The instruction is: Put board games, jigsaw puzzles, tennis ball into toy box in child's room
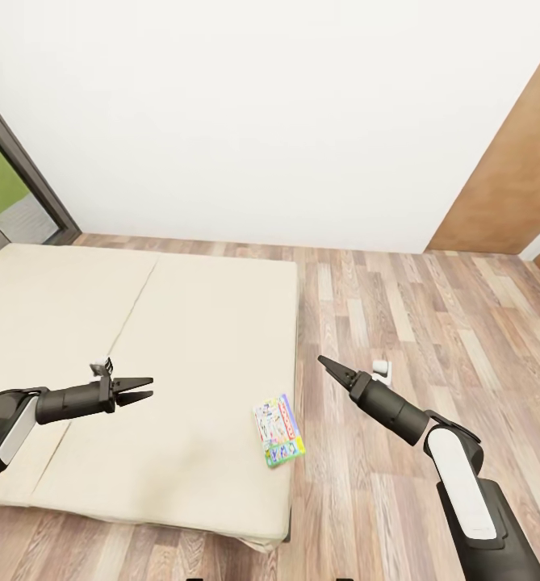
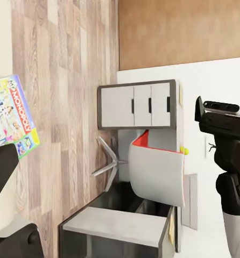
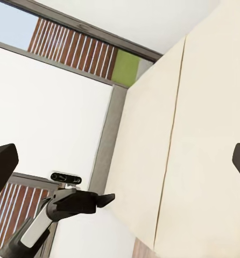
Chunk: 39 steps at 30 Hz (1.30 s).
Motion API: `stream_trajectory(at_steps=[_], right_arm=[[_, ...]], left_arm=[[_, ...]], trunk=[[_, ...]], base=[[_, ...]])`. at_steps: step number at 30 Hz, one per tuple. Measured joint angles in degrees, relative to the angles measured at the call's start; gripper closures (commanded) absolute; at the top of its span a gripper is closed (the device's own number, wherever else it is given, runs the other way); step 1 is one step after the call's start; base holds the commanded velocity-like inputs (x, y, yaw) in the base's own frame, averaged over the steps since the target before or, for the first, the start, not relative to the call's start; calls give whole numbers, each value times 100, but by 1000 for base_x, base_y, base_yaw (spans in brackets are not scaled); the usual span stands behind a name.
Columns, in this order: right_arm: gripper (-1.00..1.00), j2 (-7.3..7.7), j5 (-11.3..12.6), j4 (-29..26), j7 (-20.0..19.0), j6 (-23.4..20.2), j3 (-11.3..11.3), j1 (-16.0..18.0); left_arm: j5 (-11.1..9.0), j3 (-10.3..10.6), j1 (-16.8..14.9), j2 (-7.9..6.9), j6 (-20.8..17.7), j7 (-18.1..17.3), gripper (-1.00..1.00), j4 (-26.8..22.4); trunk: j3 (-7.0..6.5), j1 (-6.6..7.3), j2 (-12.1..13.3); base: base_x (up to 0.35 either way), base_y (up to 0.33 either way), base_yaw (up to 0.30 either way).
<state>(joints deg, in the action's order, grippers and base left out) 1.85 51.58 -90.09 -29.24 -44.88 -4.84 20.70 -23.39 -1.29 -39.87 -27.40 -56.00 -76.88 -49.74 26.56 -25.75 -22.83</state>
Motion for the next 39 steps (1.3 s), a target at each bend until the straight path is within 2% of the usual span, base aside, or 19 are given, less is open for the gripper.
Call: stream_trajectory(at_steps=[39], right_arm=[[-100,0,0,-2,6,0,0,0]], left_arm=[[0,3,0,0,0,3,-100,0]], trunk=[[-368,0,0]], base=[[0,0,0]])
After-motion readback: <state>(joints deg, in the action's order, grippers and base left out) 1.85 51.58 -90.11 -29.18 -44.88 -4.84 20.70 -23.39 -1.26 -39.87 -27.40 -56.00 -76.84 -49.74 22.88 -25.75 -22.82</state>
